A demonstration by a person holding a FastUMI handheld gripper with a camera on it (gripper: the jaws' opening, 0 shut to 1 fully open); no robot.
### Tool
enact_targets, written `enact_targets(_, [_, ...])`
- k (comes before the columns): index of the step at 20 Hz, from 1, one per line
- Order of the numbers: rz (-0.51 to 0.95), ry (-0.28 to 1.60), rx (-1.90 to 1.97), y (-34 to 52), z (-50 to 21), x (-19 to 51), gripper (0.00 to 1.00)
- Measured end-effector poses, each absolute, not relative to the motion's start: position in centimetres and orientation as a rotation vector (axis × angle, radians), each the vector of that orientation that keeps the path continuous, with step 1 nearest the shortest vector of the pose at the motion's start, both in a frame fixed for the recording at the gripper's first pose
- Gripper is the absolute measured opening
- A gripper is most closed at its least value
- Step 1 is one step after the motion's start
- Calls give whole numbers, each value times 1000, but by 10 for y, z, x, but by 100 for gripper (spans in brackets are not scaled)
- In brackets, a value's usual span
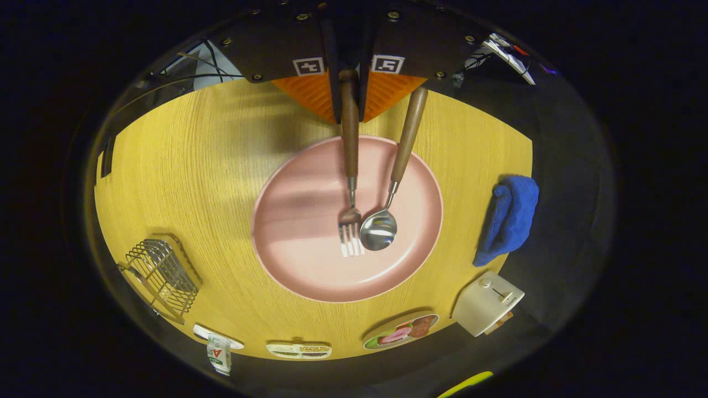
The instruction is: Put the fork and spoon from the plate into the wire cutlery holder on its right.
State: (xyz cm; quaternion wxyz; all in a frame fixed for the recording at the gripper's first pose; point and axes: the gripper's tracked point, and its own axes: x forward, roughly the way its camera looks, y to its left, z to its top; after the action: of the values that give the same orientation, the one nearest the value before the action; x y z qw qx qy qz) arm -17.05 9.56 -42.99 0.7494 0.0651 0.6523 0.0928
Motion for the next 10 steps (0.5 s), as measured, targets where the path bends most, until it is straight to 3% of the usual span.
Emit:
enact_targets(2, [200,1436,141,98,-431,-173,17])
enact_targets(3, [183,1435,135,90,-397,-166,17])
enact_targets(4, [196,1438,138,97,-429,-170,7])
enact_targets(10, [224,1408,193,99,-421,-163,7])
